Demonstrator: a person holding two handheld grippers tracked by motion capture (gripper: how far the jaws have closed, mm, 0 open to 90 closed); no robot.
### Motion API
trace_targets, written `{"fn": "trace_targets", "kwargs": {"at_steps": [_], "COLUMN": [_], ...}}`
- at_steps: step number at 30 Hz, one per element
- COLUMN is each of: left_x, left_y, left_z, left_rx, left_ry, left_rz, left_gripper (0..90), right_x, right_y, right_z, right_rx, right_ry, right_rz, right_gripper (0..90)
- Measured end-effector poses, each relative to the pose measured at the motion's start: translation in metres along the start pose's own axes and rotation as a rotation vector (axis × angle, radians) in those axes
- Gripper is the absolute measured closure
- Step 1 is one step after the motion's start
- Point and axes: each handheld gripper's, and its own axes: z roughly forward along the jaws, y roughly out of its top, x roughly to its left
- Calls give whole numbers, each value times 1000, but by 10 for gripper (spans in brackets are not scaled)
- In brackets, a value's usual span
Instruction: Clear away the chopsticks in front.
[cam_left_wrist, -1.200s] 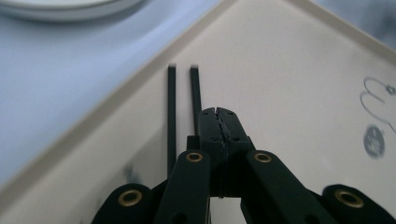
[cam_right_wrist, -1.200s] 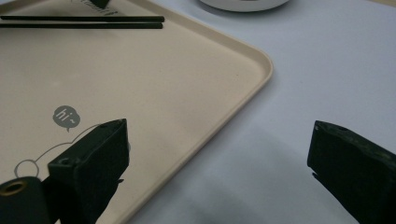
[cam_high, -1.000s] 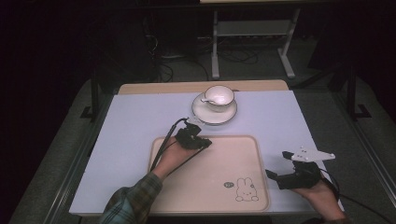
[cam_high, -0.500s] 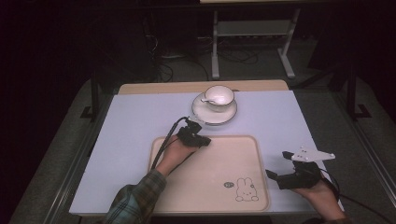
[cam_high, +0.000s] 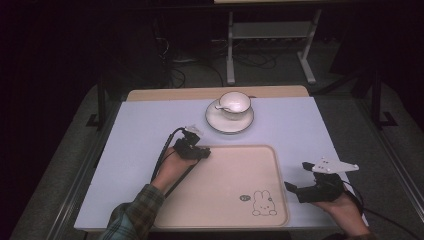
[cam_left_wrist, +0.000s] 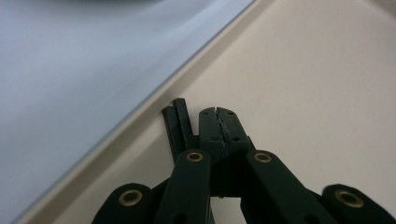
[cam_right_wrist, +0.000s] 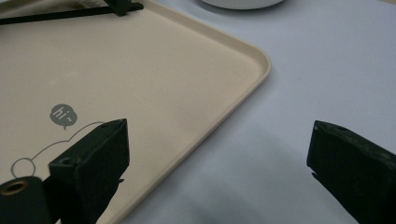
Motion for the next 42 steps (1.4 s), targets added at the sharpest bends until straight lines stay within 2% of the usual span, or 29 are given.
{"fn": "trace_targets", "kwargs": {"at_steps": [8,18,23,36,42], "left_x": [4,12,12,10,8], "left_y": [-22,-56,-69,-90,-88], "left_z": [-21,-52,-64,-83,-83], "left_rx": [17,11,12,21,25], "left_ry": [16,30,38,68,77], "left_rz": [-16,-83,-99,-127,-109], "left_gripper": [895,895,895,894,872], "right_x": [0,1,1,2,2], "right_y": [0,0,0,1,1], "right_z": [0,0,0,0,0], "right_rx": [0,1,2,5,3], "right_ry": [0,-1,-1,-3,-2], "right_rz": [0,-3,-4,-8,-9], "right_gripper": [50,51,51,53,53]}}
